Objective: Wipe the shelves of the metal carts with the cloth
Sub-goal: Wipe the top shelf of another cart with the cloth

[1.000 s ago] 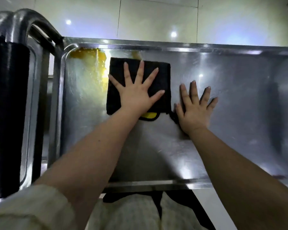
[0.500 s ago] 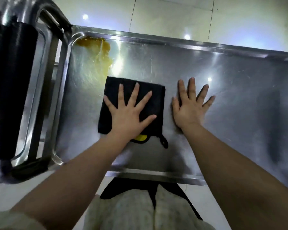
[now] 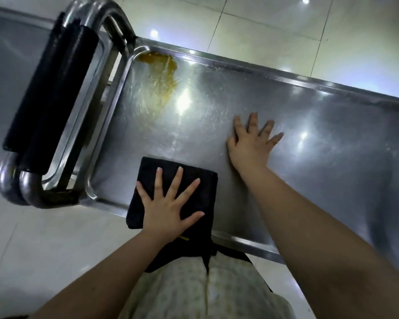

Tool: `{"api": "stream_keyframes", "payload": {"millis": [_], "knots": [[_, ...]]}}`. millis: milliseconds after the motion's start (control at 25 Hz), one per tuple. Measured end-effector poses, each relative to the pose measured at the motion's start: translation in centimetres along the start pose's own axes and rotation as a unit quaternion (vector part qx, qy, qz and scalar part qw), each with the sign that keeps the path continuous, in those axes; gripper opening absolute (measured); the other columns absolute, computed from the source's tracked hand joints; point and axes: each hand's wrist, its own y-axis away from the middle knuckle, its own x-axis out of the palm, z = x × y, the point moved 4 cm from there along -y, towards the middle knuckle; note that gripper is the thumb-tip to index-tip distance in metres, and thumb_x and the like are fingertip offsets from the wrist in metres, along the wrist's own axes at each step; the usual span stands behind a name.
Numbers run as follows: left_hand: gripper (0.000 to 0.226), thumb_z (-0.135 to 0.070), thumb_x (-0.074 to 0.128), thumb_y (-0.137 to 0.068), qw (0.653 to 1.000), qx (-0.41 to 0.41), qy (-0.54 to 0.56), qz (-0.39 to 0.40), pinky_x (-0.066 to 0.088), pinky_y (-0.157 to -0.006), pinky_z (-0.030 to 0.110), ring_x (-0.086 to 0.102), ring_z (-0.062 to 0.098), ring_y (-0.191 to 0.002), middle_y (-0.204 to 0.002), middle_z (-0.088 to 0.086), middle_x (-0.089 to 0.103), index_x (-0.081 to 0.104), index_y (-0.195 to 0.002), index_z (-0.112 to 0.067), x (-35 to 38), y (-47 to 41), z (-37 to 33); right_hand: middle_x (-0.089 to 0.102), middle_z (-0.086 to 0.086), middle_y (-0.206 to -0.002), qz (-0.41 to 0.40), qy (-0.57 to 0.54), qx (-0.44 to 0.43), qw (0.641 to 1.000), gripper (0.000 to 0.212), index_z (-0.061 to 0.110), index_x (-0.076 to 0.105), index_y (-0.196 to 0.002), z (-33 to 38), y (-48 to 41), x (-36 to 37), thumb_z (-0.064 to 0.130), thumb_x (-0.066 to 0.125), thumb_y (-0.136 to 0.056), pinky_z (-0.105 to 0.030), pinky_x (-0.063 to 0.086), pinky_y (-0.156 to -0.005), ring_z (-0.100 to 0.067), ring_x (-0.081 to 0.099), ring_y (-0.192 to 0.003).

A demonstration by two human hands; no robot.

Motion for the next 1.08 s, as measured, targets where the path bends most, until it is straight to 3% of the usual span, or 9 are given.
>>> {"api": "stream_keyframes", "payload": {"millis": [200,400,600,800,1080], "knots": [[0.081,-0.087,0.024,-0.079,0.999,-0.043,0.006,-0.008,0.006,-0.106,0.076,0.0,0.035,-0.149,-0.163,-0.01,0.008,0.009,-0.151,-0.052,-0.3,0.3,1.3,-0.022,0.0,-0.161,0.025,0.016,-0.039,0.999,0.066,0.045,-0.014,-0.15,6.7,-1.4,1.0,0.067,0.009,-0.092,-0.072,-0.012,-0.106,-0.05,-0.022,-0.141],[0.086,-0.091,0.017,-0.075,0.992,-0.123,0.018,-0.012,-0.004,-0.11,0.07,-0.01,0.029,-0.15,-0.162,-0.013,-0.003,0.0,-0.15,-0.052,-0.8,-1.4,7.3,-0.016,-0.004,-0.162,-0.008,0.038,-0.028,0.999,0.069,0.044,-0.013,-0.15,6.4,-1.3,2.1,0.067,0.008,-0.089,-0.072,-0.007,-0.107,-0.05,-0.019,-0.142],[0.086,-0.091,0.016,-0.074,0.999,-0.042,0.001,-0.01,0.0,-0.108,0.073,-0.008,0.029,-0.15,-0.163,-0.012,0.0,0.003,-0.149,-0.052,-2.8,-8.0,11.1,-0.021,-0.005,-0.161,-0.014,0.037,-0.034,0.999,0.069,0.042,-0.016,-0.15,6.4,-1.3,2.2,0.065,0.012,-0.092,-0.07,-0.01,-0.108,-0.048,-0.022,-0.142],[0.089,-0.093,0.009,-0.07,0.999,-0.047,-0.004,0.02,-0.005,-0.108,0.071,-0.02,0.03,-0.147,-0.159,-0.013,-0.024,-0.021,-0.144,-0.054,-5.8,-17.9,12.7,-0.025,-0.006,-0.16,-0.001,0.046,-0.027,0.999,0.069,0.04,-0.024,-0.148,6.6,-1.3,1.9,0.066,0.003,-0.089,-0.069,-0.01,-0.109,-0.047,-0.024,-0.141],[0.089,-0.093,0.009,-0.071,1.0,-0.004,-0.005,0.018,-0.003,-0.108,0.072,-0.018,0.029,-0.148,-0.161,-0.013,-0.021,-0.016,-0.147,-0.052,-8.2,-27.3,12.6,-0.029,-0.005,-0.158,0.016,0.052,-0.023,0.998,0.069,0.043,-0.035,-0.141,6.7,-1.6,1.8,0.066,-0.003,-0.084,-0.07,-0.01,-0.108,-0.046,-0.028,-0.14]]}}
